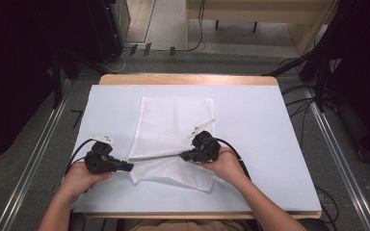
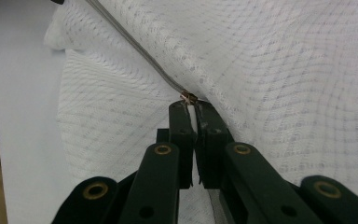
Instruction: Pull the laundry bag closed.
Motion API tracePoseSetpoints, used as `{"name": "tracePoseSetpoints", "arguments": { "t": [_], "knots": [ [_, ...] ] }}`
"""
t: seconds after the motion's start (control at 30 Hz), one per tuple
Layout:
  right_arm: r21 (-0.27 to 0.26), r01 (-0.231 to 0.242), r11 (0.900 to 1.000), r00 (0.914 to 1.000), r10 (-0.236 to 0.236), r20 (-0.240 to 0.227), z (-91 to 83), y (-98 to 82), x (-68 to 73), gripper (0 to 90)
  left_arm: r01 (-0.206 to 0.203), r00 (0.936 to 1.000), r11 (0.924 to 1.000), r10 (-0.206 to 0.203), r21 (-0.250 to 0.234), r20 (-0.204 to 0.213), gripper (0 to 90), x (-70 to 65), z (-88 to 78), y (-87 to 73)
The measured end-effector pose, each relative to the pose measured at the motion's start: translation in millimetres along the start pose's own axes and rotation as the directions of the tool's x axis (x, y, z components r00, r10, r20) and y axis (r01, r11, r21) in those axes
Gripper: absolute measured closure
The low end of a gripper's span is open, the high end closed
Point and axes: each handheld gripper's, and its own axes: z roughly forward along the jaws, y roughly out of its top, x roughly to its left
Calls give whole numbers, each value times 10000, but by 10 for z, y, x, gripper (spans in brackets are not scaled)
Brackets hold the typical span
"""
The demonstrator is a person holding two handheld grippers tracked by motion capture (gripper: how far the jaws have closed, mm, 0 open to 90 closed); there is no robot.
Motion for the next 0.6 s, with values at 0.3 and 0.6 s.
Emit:
{"name": "tracePoseSetpoints", "arguments": {
  "t": [0.3,0.6],
  "knots": [
    [83,-176,9998,9998,176,92,-61,-66,-39,882,57,10000,10000,-58,31,48,887,4,-9,-12],
    [89,-183,9998,9996,181,203,-128,-123,-61,882,122,9999,9999,-122,10,77,888,22,-20,-27]
  ]
}}
